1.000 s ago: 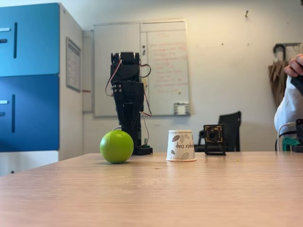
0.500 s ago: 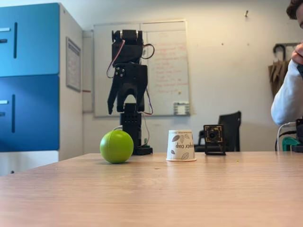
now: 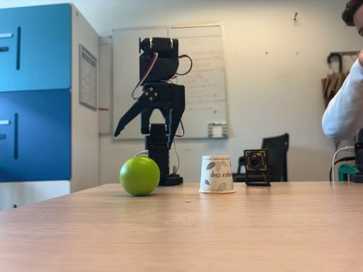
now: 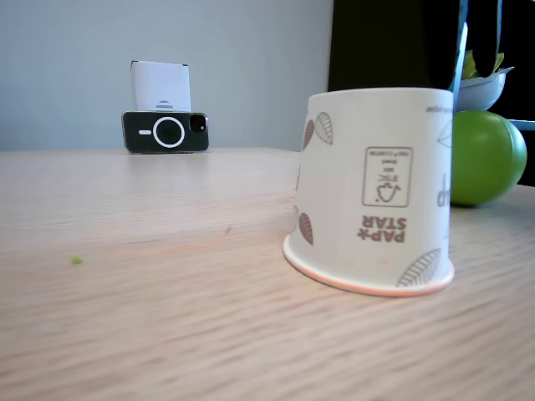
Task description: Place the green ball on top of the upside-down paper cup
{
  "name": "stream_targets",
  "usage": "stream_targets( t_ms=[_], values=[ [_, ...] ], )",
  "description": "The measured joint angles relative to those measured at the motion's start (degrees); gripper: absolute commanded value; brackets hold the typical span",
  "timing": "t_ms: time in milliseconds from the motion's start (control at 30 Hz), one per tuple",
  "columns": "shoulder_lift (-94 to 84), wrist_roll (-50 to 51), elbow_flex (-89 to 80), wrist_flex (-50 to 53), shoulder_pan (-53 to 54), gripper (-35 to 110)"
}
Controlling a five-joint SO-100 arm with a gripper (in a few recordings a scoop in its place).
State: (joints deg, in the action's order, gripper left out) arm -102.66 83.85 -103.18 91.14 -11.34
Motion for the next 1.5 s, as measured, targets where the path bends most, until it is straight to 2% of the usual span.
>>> stream_targets(
  t_ms=[367,967,1367,1500],
  values=[
    [8.17,0.0,-0.44,-4.83,-0.35,47],
    [9.23,0.0,-10.72,-15.38,3.96,46],
    [8.53,1.14,-15.91,-22.06,4.83,33],
    [6.59,1.14,-17.75,-23.64,5.27,33]
  ],
)
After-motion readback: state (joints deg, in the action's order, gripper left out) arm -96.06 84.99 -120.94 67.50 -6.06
